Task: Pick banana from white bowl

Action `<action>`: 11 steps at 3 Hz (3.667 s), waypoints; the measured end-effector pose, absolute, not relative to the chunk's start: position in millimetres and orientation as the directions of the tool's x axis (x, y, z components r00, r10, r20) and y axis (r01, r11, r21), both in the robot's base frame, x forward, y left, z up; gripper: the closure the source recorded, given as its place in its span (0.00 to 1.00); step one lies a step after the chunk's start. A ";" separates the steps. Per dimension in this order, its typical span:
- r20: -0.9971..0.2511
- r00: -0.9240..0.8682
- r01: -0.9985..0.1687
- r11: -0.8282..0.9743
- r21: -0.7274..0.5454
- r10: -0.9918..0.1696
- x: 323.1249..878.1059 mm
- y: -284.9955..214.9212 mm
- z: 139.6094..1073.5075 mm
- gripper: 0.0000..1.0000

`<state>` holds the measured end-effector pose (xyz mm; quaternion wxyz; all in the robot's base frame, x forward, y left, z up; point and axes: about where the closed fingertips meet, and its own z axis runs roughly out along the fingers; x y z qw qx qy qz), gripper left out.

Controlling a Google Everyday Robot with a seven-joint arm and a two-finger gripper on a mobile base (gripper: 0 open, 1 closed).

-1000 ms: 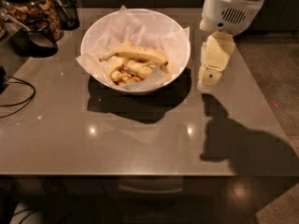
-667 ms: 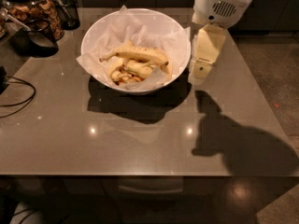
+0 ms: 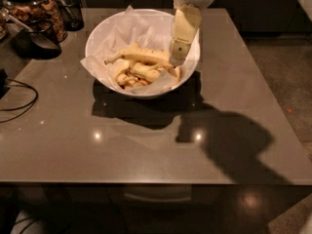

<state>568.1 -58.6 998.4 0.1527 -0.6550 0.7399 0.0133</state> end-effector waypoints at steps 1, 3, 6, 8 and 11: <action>-0.266 -0.096 -0.974 0.146 -0.173 -0.959 589.3 -44.7 998.0 0.16; -0.270 -0.134 -0.975 0.175 -0.134 -0.954 613.1 -36.0 979.8 0.28; -0.233 -0.163 -0.980 0.184 -0.073 -0.959 626.1 -22.7 946.9 0.36; -0.219 -0.169 -0.982 0.184 -0.052 -0.961 629.4 -17.2 937.3 0.39; -0.210 -0.169 -0.982 0.183 -0.047 -0.963 634.8 -11.5 935.7 0.57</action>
Offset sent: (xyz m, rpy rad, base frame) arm 0.0169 0.0032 -0.0192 -0.0399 0.1761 -0.0135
